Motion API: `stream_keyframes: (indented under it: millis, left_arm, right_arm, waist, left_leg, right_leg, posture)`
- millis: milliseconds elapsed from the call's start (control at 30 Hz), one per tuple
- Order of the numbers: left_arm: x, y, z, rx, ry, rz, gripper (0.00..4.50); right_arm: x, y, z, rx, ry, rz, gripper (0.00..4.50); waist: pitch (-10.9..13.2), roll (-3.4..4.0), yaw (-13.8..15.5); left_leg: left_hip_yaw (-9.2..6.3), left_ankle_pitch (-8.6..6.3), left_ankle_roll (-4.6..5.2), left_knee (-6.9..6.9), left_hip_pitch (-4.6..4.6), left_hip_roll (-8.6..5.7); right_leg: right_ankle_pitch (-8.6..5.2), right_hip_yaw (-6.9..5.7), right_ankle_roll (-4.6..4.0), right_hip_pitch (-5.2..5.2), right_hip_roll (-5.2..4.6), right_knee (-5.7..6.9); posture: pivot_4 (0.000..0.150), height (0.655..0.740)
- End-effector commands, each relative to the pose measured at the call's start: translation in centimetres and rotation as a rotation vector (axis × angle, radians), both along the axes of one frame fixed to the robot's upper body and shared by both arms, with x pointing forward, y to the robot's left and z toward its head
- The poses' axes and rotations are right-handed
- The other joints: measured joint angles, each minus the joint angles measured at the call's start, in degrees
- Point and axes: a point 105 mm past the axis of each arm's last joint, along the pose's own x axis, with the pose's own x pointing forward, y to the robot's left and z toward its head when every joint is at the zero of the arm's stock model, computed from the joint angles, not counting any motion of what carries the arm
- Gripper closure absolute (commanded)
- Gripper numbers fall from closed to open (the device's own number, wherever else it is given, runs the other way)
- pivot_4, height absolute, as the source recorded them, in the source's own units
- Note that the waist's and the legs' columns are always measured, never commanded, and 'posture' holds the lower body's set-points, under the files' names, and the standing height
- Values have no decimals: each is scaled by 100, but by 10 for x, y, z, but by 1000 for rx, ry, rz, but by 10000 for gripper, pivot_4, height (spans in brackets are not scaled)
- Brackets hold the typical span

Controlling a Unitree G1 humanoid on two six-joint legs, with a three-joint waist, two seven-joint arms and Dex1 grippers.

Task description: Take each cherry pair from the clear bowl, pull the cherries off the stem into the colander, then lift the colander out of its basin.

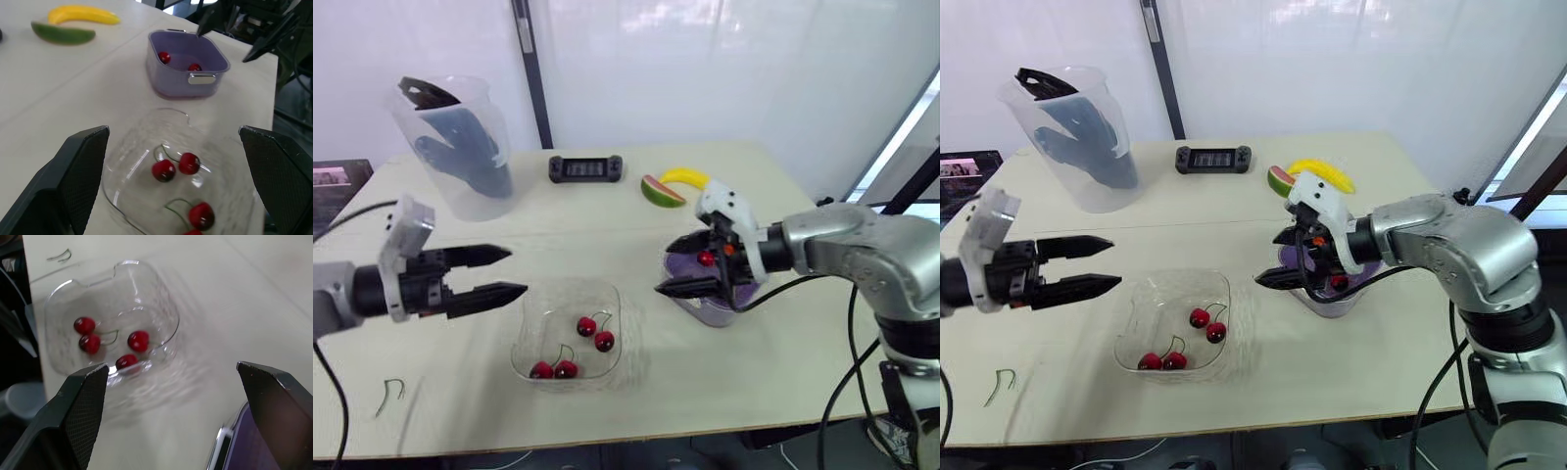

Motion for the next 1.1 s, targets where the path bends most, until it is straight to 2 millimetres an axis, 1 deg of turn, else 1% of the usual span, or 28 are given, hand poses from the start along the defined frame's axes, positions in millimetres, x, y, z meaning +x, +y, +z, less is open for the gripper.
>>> stream_keyframes:
  millis: [33,133,233,267,300,367,400,467,567,700,733,833,900,967,1100]
  left_arm:
    - [3,18,-14,98,4,10,513]
    - [0,27,-26,135,29,2,513]
    - [-2,33,-34,143,39,12,513]
    - [-4,37,-41,159,53,24,513]
    - [-6,39,-45,172,63,32,513]
    - [-13,45,-54,169,77,57,513]
    - [-16,46,-56,165,80,66,513]
    - [-20,48,-60,163,84,80,513]
    - [-22,50,-63,154,85,104,513]
    - [-25,46,-65,136,82,125,513]
    - [-26,46,-66,131,83,130,513]
    - [-27,45,-68,129,86,137,513]
    - [-28,43,-69,126,88,134,513]
    - [-29,41,-68,121,90,130,513]
    - [-29,39,-68,119,91,129,513]
  right_arm:
    - [-6,9,15,-7,34,15,0]
    - [-3,27,12,-59,67,39,0]
    - [-1,52,6,-136,88,83,0]
    - [1,65,5,-149,89,102,0]
    - [2,73,4,-159,90,113,0]
    - [8,94,-7,-241,66,111,0]
    - [10,98,-13,-288,50,108,0]
    - [12,104,-21,-349,32,113,0]
    - [10,115,-26,-381,25,156,0]
    - [-2,132,-37,-417,48,242,0]
    - [-9,137,-38,-393,87,279,0]
    - [-10,137,-47,-420,92,294,0]
    - [-3,135,-57,-456,77,263,0]
    - [-1,135,-64,-480,69,252,0]
    - [0,137,-71,-511,62,248,0]
  waist:
    - [0,3,-28]
    - [1,4,-24]
    - [1,4,-5]
    - [1,3,-5]
    - [1,3,-7]
    - [1,4,-14]
    - [0,2,-21]
    - [-3,-4,2]
    - [-4,-6,22]
    - [-5,-7,-5]
    - [-5,-7,-11]
    - [-6,-8,-7]
    - [-5,-8,-1]
    - [-6,-8,-2]
    - [-5,-8,-3]
  left_leg:
    - [2,0,0,-1,3,0]
    - [4,0,0,-7,3,8]
    - [0,0,0,-7,-2,20]
    - [1,0,0,-5,-4,20]
    - [2,0,0,-4,-4,18]
    - [6,0,0,-4,-4,16]
    - [6,0,0,-4,-4,15]
    - [6,0,0,-4,-6,16]
    - [-4,1,-1,-2,-11,7]
    - [0,1,-1,2,-12,-7]
    - [-1,0,-1,1,-10,-6]
    - [-2,0,-1,0,-10,-4]
    - [-1,1,-1,2,-10,-6]
    - [-1,1,-1,7,-10,-6]
    - [-1,1,-2,7,-10,-6]
  right_leg:
    - [0,2,0,0,3,0]
    - [2,7,-5,-7,17,2]
    - [2,6,-6,-13,16,3]
    - [2,7,-6,-14,13,3]
    - [3,7,-6,-14,10,3]
    - [3,7,-6,-16,4,4]
    - [3,6,-6,-18,2,7]
    - [3,4,-6,-27,-7,12]
    - [3,-14,-6,-47,-31,12]
    - [5,-16,-3,-25,-47,15]
    - [5,-18,-3,-25,-46,17]
    - [5,-31,-3,-41,-47,41]
    - [5,-57,-3,-46,-64,50]
    - [6,-72,-6,-46,-68,53]
    - [7,-75,-9,-51,-67,62]
  posture:
    - [1500,7400]
    - [1500,7400]
    - [1500,7400]
    - [1500,7400]
    - [1500,7400]
    - [1500,7400]
    - [1500,7400]
    - [1500,7400]
    - [1500,7400]
    - [1500,7400]
    - [1500,7400]
    - [1500,7400]
    - [1500,7400]
    - [1500,7400]
    - [1500,7400]
